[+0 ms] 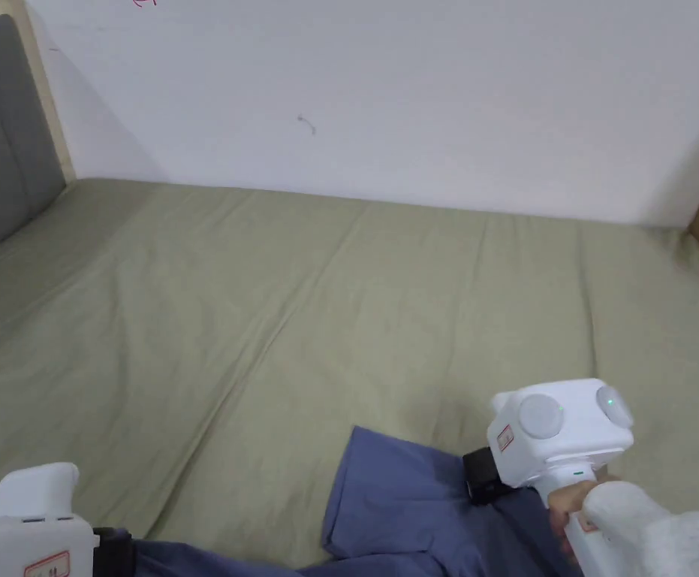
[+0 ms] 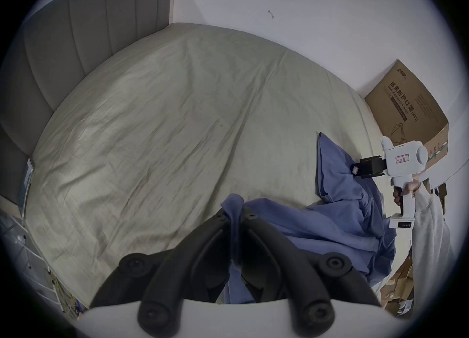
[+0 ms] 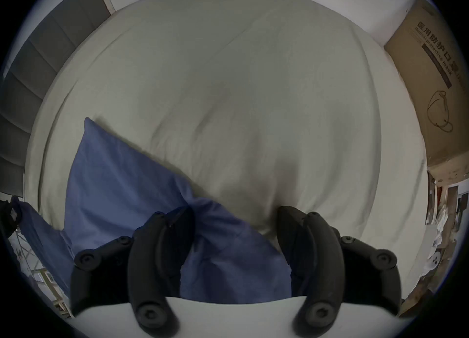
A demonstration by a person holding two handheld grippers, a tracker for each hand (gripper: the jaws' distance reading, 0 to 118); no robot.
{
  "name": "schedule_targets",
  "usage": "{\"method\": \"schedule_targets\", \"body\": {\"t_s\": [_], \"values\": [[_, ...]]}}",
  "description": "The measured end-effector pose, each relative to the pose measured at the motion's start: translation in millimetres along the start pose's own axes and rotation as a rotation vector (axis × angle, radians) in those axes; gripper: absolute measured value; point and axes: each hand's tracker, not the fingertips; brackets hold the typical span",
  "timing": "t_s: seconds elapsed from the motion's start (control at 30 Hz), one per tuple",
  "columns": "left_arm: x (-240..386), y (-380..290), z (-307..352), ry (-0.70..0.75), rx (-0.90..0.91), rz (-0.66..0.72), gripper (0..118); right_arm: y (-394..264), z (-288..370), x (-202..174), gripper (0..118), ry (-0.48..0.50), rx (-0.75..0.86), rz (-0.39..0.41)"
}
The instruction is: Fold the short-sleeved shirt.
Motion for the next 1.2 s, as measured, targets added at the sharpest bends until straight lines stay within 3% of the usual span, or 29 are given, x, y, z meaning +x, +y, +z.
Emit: {"method": "schedule_targets", "body": {"t_s": [0.03,0.07,0.1,0.13,0.2,0.23,0.3,0.4,0.6,0.73,0.9,1.1,1.2], "values": [[-0.9,0.1,-1.4,0.003,-0.006,-0.003,6,1.7,5.7,-2.5,67,-0.013,-0.005,-0.017],[-1.5,0.4,-2.3,0.003,-0.009,-0.006,6,1.1,12.7,-4.9,54,-0.011,0.001,-0.020],[0.0,2.2,-3.9,0.002,-0.011,-0.008,6,-0.1,18.0,-10.8,18,-0.035,0.025,-0.013],[0.4,2.9,-3.5,0.002,-0.012,-0.009,6,-1.9,14.2,-6.5,4,-0.130,0.027,0.025],[0.5,3.6,2.1,0.001,-0.002,0.002,6,-4.2,11.4,-4.7,4,-0.079,0.008,0.057],[2.3,5.1,5.7,-0.003,0.001,0.002,6,-4.3,15.1,-1.0,4,-0.089,0.015,0.028],[3.9,8.7,16.3,-0.001,0.012,0.000,6,-2.0,37.2,10.1,4,-0.018,0.040,-0.096],[10.2,22.4,36.9,0.040,0.061,-0.066,6,2.1,88.7,42.1,4,0.039,0.136,-0.218],[22.3,73.7,93.7,0.081,0.216,-0.105,6,-1.2,232.7,114.3,4,0.043,0.354,-0.329],[43.9,113.9,142.7,0.119,0.352,-0.149,6,-15.0,319.8,147.0,4,-0.016,0.475,-0.371],[75.6,170.7,197.3,0.062,0.439,-0.186,6,-23.4,397.7,169.6,4,0.021,0.573,-0.424],[118.7,234.7,245.5,0.116,0.574,-0.279,6,2.3,462.9,183.5,4,0.021,0.620,-0.467],[125.5,261.1,266.8,0.099,0.585,-0.237,6,13.9,503.9,184.6,4,0.038,0.686,-0.497]]}}
